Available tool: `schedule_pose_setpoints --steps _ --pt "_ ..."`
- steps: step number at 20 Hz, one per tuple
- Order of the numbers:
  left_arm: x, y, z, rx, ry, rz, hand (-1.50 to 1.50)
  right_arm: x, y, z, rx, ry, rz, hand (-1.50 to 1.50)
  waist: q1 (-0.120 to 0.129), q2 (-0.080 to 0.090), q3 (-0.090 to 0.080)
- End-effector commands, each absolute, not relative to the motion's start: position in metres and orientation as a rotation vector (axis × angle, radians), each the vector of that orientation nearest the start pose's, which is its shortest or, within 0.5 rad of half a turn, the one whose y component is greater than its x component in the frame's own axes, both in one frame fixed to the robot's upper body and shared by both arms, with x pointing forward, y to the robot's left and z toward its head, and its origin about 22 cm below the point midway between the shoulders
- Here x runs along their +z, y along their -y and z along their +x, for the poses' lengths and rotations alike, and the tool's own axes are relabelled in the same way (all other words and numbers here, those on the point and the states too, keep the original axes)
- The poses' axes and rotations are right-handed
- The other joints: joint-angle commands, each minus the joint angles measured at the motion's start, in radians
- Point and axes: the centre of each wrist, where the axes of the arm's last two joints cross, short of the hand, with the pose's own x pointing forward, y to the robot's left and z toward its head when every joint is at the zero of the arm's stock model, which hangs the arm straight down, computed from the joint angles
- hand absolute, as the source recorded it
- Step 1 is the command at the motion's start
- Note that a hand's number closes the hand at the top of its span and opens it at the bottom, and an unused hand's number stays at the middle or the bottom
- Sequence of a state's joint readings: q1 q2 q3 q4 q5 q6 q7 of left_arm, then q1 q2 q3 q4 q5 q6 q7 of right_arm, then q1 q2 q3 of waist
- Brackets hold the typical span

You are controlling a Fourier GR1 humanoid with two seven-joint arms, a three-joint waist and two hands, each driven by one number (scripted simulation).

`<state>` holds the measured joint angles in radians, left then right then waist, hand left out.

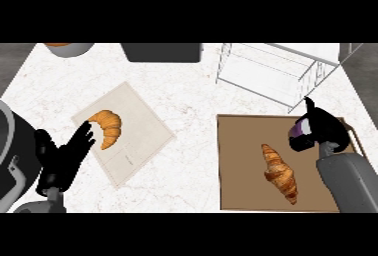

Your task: Pick the can from the tray and place it in the tiered shelf

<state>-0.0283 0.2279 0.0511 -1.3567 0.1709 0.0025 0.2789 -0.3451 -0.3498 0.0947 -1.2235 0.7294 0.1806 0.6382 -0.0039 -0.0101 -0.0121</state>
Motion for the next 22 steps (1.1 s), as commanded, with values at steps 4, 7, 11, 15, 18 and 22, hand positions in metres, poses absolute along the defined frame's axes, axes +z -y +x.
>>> schedule_pose_setpoints --steps 4,7,11,15,18,22 --pt "-0.03 -0.293 0.256 0.028 1.1 0.1 0.0 0.028 0.243 0.321 0.838 0.883 -0.796 1.5 0.003 0.011 0.012" --pt "-0.033 -0.301 0.251 0.055 1.089 0.103 0.0 0.063 0.232 0.315 0.861 1.007 -0.843 1.5 -0.007 0.005 0.011" --pt "-0.019 -0.289 0.262 0.007 1.12 0.081 0.0 0.063 0.131 0.33 0.724 1.031 -0.78 1.5 0.045 0.015 0.012" --pt "-0.026 -0.269 0.258 -0.029 1.132 0.053 0.0 0.084 0.1 0.333 0.559 1.101 -0.792 1.5 0.083 0.018 0.014" --pt "-0.028 -0.272 0.259 -0.031 1.116 0.053 0.0 0.115 0.088 0.33 0.498 1.182 -0.88 1.5 0.08 0.009 0.011" --pt "-0.025 -0.274 0.257 -0.013 1.115 0.068 0.0 0.165 0.048 0.324 0.442 1.312 -1.017 1.5 0.059 0.003 0.01"
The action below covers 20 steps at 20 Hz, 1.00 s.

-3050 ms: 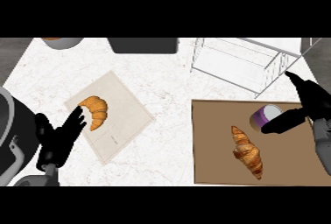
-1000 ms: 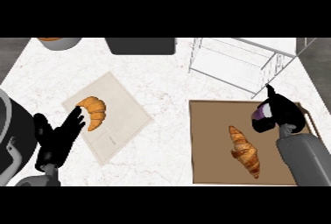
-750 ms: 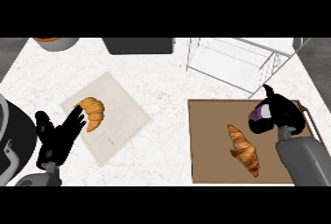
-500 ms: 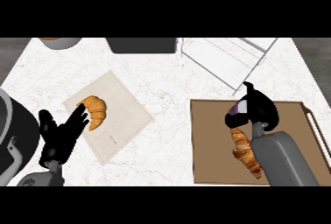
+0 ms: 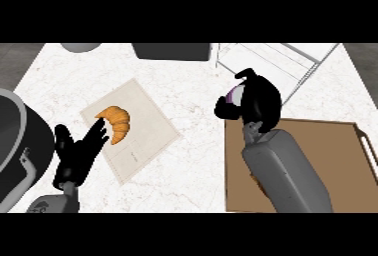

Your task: Pick the can from the tray and place it in the tiered shelf

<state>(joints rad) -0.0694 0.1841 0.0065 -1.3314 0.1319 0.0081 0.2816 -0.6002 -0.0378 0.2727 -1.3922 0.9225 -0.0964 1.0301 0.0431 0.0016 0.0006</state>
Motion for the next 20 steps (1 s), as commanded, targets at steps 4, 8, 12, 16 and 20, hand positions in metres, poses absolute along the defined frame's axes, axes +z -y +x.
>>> schedule_pose_setpoints --steps 4,8,12,16,20 --pt "-0.037 -0.293 0.249 0.03 1.113 0.1 0.0 0.224 0.032 0.326 0.322 1.344 -1.1 1.5 -0.02 -0.005 -0.003" --pt "-0.023 -0.287 0.26 0.039 1.12 0.109 0.0 0.269 0.022 0.326 0.295 1.353 -1.134 1.5 -0.028 -0.006 -0.002" --pt "-0.029 -0.298 0.256 0.062 1.104 0.096 0.0 0.289 0.028 0.327 0.264 1.341 -1.187 1.5 -0.042 -0.006 -0.002" --pt "-0.02 -0.31 0.24 0.043 1.112 0.105 0.0 0.334 0.06 0.344 0.188 1.326 -1.191 1.5 -0.031 -0.01 -0.001" --pt "-0.031 -0.308 0.248 0.041 1.121 0.083 0.0 0.348 0.077 0.362 0.14 1.327 -1.202 1.5 -0.035 -0.002 -0.002"
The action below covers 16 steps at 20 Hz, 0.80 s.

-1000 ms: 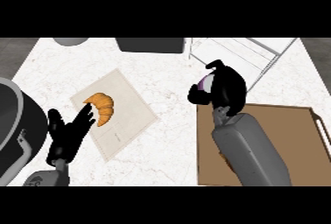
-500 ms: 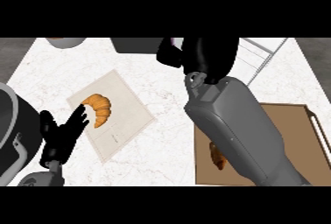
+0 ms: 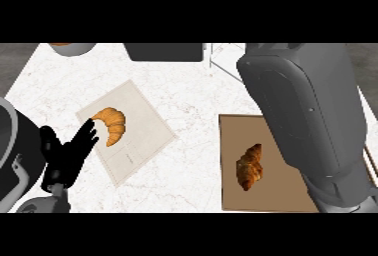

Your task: Pick the can from the tray and place it in the tiered shelf

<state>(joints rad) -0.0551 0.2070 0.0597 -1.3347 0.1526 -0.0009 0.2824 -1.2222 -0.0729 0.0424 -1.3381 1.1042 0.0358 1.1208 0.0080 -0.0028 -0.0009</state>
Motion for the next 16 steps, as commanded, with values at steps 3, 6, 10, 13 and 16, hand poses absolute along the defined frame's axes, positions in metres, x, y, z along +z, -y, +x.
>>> schedule_pose_setpoints --steps 3,6,10,13,16 --pt "-0.026 -0.282 0.256 0.024 1.11 0.087 0.0 0.355 0.103 0.386 0.131 1.31 -1.219 1.5 0.004 0.006 0.0" --pt "-0.035 -0.294 0.245 0.032 1.109 0.091 0.0 0.362 0.135 0.391 0.156 1.335 -1.238 1.5 0.0 0.003 0.001" --pt "-0.023 -0.293 0.259 0.022 1.124 0.077 0.0 0.369 0.171 0.41 0.176 1.335 -1.208 1.5 0.003 0.006 0.0" --pt "-0.029 -0.282 0.265 0.04 1.113 0.093 0.0 0.34 0.149 0.421 0.261 1.288 -1.184 1.5 0.0 0.007 0.0" --pt "-0.032 -0.291 0.249 0.035 1.117 0.088 0.0 0.346 0.163 0.431 0.292 1.27 -1.22 1.5 0.008 0.006 0.0"
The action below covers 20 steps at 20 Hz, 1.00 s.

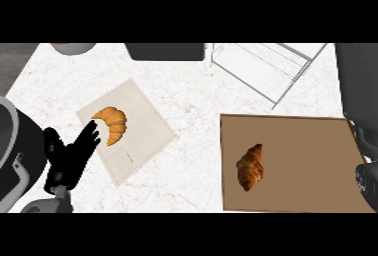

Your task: Pick the can from the tray and place it in the tiered shelf

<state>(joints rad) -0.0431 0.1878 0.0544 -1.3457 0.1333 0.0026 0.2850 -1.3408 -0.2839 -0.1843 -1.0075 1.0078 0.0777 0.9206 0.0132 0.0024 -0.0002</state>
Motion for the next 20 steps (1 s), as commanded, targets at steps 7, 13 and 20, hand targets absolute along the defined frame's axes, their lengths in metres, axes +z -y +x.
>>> schedule_pose_setpoints --steps 7,13,20 --pt "-0.019 -0.309 0.248 0.026 1.127 0.084 0.0 0.314 0.188 0.453 0.284 1.261 -1.258 1.5 0.01 0.003 0.0" --pt "-0.03 -0.299 0.246 0.023 1.104 0.08 0.0 0.309 0.206 0.464 0.278 1.249 -1.259 1.5 0.011 0.004 0.0" --pt "-0.034 -0.296 0.248 0.048 1.105 0.074 0.0 0.301 0.223 0.47 0.29 1.344 -1.236 1.5 0.011 0.005 0.0"
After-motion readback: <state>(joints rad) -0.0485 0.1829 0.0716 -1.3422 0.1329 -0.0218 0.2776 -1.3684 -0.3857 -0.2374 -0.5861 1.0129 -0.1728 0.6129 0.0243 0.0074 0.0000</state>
